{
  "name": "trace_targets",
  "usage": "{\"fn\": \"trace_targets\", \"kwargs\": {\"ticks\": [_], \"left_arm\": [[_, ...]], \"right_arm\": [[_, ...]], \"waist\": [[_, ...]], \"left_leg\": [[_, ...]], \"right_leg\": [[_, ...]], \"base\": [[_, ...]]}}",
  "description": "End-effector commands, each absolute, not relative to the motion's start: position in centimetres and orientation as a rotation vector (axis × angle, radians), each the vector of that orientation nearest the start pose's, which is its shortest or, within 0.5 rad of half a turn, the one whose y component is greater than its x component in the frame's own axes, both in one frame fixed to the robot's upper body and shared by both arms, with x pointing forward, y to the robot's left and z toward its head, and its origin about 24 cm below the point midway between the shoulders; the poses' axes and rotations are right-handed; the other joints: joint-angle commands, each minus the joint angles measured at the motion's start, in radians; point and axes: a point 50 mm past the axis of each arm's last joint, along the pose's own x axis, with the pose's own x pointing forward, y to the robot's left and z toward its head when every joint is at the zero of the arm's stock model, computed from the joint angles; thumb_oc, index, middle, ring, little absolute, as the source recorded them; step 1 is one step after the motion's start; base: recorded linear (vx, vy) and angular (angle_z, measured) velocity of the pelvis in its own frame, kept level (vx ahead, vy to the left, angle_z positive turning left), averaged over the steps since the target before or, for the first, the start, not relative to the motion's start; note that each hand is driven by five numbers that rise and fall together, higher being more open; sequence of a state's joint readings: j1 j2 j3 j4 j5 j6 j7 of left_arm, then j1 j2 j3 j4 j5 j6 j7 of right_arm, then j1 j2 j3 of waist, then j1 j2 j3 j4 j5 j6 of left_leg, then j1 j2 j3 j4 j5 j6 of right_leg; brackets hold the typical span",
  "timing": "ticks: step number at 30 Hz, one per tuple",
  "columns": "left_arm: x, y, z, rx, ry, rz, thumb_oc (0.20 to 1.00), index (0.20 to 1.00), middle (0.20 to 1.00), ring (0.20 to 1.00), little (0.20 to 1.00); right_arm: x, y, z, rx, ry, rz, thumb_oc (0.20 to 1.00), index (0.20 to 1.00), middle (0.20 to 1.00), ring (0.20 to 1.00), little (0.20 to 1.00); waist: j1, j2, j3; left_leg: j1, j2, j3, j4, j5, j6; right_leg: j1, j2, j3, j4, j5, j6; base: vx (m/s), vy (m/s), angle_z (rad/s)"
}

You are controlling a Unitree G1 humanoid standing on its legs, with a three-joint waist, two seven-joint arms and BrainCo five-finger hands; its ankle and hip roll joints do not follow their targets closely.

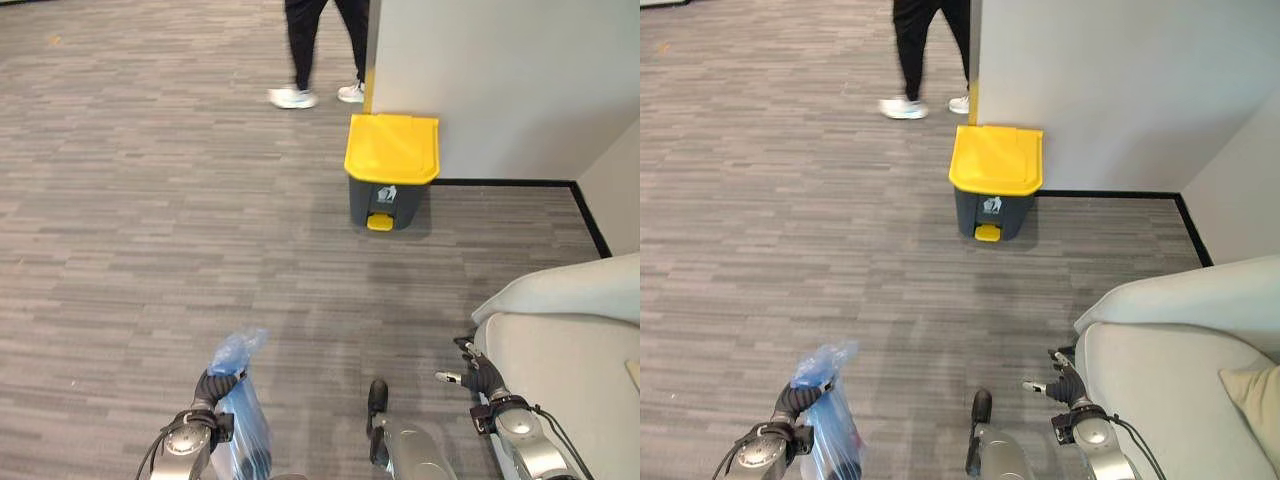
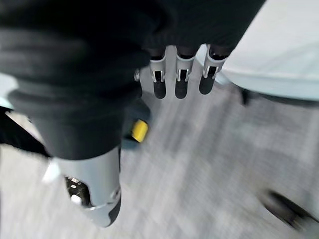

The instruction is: Gather garbage on tea table into small bin, then transfer packed bag to large trash can.

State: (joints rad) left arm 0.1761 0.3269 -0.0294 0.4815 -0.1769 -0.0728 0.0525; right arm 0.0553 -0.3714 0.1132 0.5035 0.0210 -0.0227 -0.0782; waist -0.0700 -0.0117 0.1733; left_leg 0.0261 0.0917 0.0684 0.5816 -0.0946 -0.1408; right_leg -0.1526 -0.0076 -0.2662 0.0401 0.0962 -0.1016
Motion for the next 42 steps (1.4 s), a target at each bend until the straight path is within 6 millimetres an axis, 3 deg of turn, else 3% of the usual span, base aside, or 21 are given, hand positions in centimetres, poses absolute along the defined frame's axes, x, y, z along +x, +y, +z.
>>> {"fn": "trace_targets", "kwargs": {"ticks": [1, 4, 8, 10, 12, 14, 19, 22, 25, 26, 28, 29, 33, 36, 38, 39, 42], "left_arm": [[18.7, 26.6, -4.9, 0.198, 0.438, 0.192, 0.200, 0.200, 0.200, 0.200, 0.200], [18.7, 26.6, -5.0, 0.203, 0.443, 0.186, 0.200, 0.200, 0.200, 0.200, 0.200], [18.6, 26.7, -5.0, 0.219, 0.445, 0.186, 0.200, 0.200, 0.200, 0.200, 0.200], [18.5, 26.6, -5.0, 0.215, 0.444, 0.184, 0.200, 0.200, 0.200, 0.200, 0.200], [18.4, 26.6, -4.9, 0.216, 0.442, 0.183, 0.200, 0.200, 0.200, 0.200, 0.200], [18.0, 26.7, -5.0, 0.216, 0.451, 0.183, 0.200, 0.200, 0.200, 0.200, 0.200], [18.0, 27.1, -4.9, 0.229, 0.453, 0.188, 0.200, 0.200, 0.200, 0.200, 0.200], [18.7, 27.8, -4.1, 0.256, 0.429, 0.203, 0.200, 0.200, 0.200, 0.200, 0.200], [18.8, 28.0, -3.9, 0.259, 0.422, 0.209, 0.200, 0.200, 0.200, 0.200, 0.200], [18.7, 28.3, -3.8, 0.256, 0.418, 0.224, 0.200, 0.200, 0.200, 0.200, 0.200], [18.6, 28.3, -4.0, 0.250, 0.426, 0.227, 0.200, 0.200, 0.200, 0.200, 0.200], [18.5, 28.2, -4.1, 0.246, 0.434, 0.226, 0.200, 0.200, 0.200, 0.200, 0.200], [18.5, 28.1, -4.4, 0.238, 0.438, 0.228, 0.200, 0.200, 0.200, 0.200, 0.200], [18.4, 27.9, -4.4, 0.241, 0.437, 0.220, 0.200, 0.200, 0.200, 0.200, 0.200], [18.2, 27.8, -4.7, 0.233, 0.448, 0.216, 0.200, 0.200, 0.200, 0.200, 0.200], [18.0, 27.5, -4.9, 0.221, 0.455, 0.209, 0.200, 0.200, 0.200, 0.200, 0.200], [18.1, 27.2, -5.0, 0.212, 0.460, 0.191, 0.200, 0.200, 0.200, 0.200, 0.200]], "right_arm": [[20.4, -25.5, -5.2, -0.385, 0.475, -0.106, 1.000, 1.000, 1.000, 1.000, 1.000], [20.2, -25.9, -5.1, -0.393, 0.479, -0.122, 1.000, 1.000, 1.000, 1.000, 1.000], [19.9, -26.1, -5.5, -0.394, 0.499, -0.140, 1.000, 1.000, 1.000, 1.000, 1.000], [19.6, -26.0, -5.8, -0.397, 0.515, -0.138, 1.000, 1.000, 1.000, 1.000, 1.000], [19.5, -25.8, -6.0, -0.395, 0.520, -0.137, 1.000, 1.000, 1.000, 1.000, 1.000], [19.4, -25.5, -6.1, -0.403, 0.527, -0.120, 1.000, 1.000, 1.000, 1.000, 1.000], [19.7, -24.5, -6.3, -0.384, 0.519, -0.099, 1.000, 1.000, 1.000, 1.000, 1.000], [20.8, -23.4, -5.9, -0.370, 0.486, -0.068, 1.000, 1.000, 1.000, 1.000, 1.000], [20.9, -23.3, -5.8, -0.368, 0.481, -0.064, 1.000, 1.000, 1.000, 1.000, 1.000], [20.9, -23.3, -5.8, -0.363, 0.482, -0.064, 1.000, 1.000, 1.000, 1.000, 1.000], [21.1, -23.4, -5.7, -0.370, 0.482, -0.063, 1.000, 1.000, 1.000, 1.000, 1.000], [21.0, -23.6, -5.7, -0.381, 0.490, -0.068, 1.000, 1.000, 1.000, 1.000, 1.000], [20.4, -24.1, -6.2, -0.377, 0.517, -0.081, 1.000, 1.000, 1.000, 1.000, 1.000], [20.0, -24.3, -6.3, -0.370, 0.526, -0.094, 1.000, 1.000, 1.000, 1.000, 1.000], [19.6, -24.9, -6.5, -0.365, 0.539, -0.116, 1.000, 1.000, 1.000, 1.000, 1.000], [19.4, -25.3, -6.4, -0.355, 0.538, -0.138, 1.000, 1.000, 1.000, 1.000, 1.000], [19.2, -25.9, -6.3, -0.348, 0.537, -0.159, 1.000, 1.000, 1.000, 1.000, 1.000]], "waist": [[0.003, -0.059, -0.008], [0.011, -0.071, -0.002], [0.057, -0.052, 0.023], [0.072, -0.047, 0.024], [0.082, -0.049, 0.025], [0.088, -0.046, 0.012], [0.103, -0.078, -0.017], [0.094, -0.081, 0.005], [0.086, -0.073, 0.010], [0.083, -0.062, 0.015], [0.075, -0.054, 0.024], [0.061, -0.056, 0.028], [0.032, -0.059, 0.046], [0.027, -0.068, 0.036], [0.020, -0.063, 0.021], [0.014, -0.057, 0.006], [0.002, -0.052, -0.009]], "left_leg": [[-0.050, -0.021, 0.036, -0.241, -0.016, 0.081], [-0.109, -0.038, 0.058, -0.293, -0.045, 0.090], [-0.258, -0.067, 0.081, -0.455, 0.126, 0.068], [-0.286, -0.065, 0.093, -0.503, 0.173, 0.061], [-0.292, -0.065, 0.098, -0.510, 0.185, 0.059], [-0.253, -0.070, 0.090, -0.547, 0.171, 0.075], [-0.220, -0.093, 0.086, -0.507, 0.116, 0.118], [-0.172, -0.114, 0.084, -0.497, 0.062, 0.164], [-0.141, -0.117, 0.082, -0.508, 0.044, 0.175], [-0.109, -0.114, 0.089, -0.518, 0.023, 0.176], [-0.073, -0.112, 0.093, -0.525, 0.002, 0.174], [-0.035, -0.126, 0.080, -0.533, -0.020, 0.174], [0.039, -0.142, 0.044, -0.530, -0.063, 0.157], [0.058, -0.151, 0.029, -0.523, -0.090, 0.153], [0.080, -0.139, 0.016, -0.515, -0.105, 0.136], [0.090, -0.115, 0.013, -0.496, -0.107, 0.111], [0.062, -0.070, 0.020, -0.411, -0.060, 0.066]], "right_leg": [[0.038, -0.082, 0.033, -0.024, -0.106, 0.171], [0.066, -0.095, 0.033, -0.035, -0.124, 0.177], [0.157, -0.051, 0.050, -0.062, -0.158, 0.175], [0.194, -0.040, 0.062, -0.064, -0.177, 0.175], [0.210, -0.037, 0.073, -0.063, -0.186, 0.175], [0.234, -0.036, 0.091, -0.055, -0.204, 0.182], [0.240, -0.083, 0.133, 0.027, -0.222, 0.212], [0.122, -0.108, 0.171, 0.263, -0.162, 0.253], [0.060, -0.117, 0.171, 0.294, -0.125, 0.245], [0.015, -0.141, 0.123, 0.257, -0.116, 0.233], [-0.004, -0.158, 0.071, 0.203, -0.115, 0.230], [-0.044, -0.143, 0.058, 0.135, -0.097, 0.236], [-0.089, -0.127, 0.029, 0.019, -0.034, 0.260], [-0.069, -0.135, 0.035, 0.002, -0.026, 0.257], [-0.054, -0.132, 0.041, 0.016, -0.024, 0.243], [-0.037, -0.126, 0.032, 0.016, -0.034, 0.230], [0.005, -0.103, 0.019, -0.009, -0.054, 0.207]], "base": [[0.34, -0.133, 0.07], [0.18, -0.032, -0.06], [0.26, 0.019, -0.10], [0.30, 0.074, -0.09], [0.22, 0.077, -0.32], [0.30, 0.138, -0.40], [0.31, 0.162, -0.31], [0.23, 0.208, -0.21], [0.20, 0.095, -0.05], [0.31, 0.081, 0.07], [0.35, 0.046, -0.30], [0.38, 0.020, -0.29], [0.36, -0.065, 0.13], [0.28, -0.121, 0.42], [0.29, -0.161, 0.54], [0.25, -0.202, 0.67], [0.24, -0.218, 0.57]]}}
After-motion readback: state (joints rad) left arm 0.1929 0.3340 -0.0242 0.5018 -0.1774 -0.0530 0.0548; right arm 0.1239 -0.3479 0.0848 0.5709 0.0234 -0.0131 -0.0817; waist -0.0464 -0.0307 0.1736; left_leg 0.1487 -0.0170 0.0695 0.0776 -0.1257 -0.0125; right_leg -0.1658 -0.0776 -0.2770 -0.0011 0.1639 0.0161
